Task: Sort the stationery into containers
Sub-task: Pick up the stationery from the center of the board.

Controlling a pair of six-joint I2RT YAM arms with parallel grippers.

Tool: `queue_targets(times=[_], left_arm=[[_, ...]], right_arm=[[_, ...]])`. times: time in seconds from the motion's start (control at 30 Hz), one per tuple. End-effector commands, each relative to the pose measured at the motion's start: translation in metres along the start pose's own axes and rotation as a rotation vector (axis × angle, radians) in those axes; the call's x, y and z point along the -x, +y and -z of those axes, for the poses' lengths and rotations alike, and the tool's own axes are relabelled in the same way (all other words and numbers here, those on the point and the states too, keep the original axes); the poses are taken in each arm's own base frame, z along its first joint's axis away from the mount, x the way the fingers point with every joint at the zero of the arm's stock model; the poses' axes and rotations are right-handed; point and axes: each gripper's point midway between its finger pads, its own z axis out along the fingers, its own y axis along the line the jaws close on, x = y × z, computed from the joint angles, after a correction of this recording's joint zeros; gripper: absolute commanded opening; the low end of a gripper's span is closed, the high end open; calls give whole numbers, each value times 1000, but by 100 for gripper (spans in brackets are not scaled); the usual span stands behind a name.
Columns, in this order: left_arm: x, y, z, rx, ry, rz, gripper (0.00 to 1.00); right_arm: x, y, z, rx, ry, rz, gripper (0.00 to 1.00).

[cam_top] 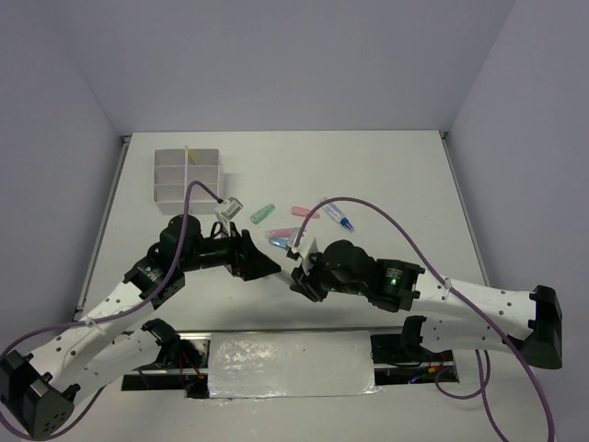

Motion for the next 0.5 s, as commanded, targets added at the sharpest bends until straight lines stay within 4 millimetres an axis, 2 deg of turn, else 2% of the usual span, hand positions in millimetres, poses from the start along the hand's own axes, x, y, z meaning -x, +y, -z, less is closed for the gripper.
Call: queue_targets(times=[0.0, 0.1, 0.27, 0.4, 0.47], left_arm=[[9, -36, 4, -157, -17, -39, 94], [1, -34, 2, -176, 5, -22, 88], [-8, -21, -2, -131, 29, -10, 84], [-6, -19, -4, -120, 34, -11, 81], [-4, -22, -4, -130, 30, -15, 76]], right_arm=[[24, 3, 6, 7, -72, 72, 0], [30, 0, 6, -23, -88, 87, 0], [37, 1, 8, -41, -87, 116, 0], [40, 0, 10, -57, -97, 123, 0], [41, 0, 12, -61, -105, 126, 0]])
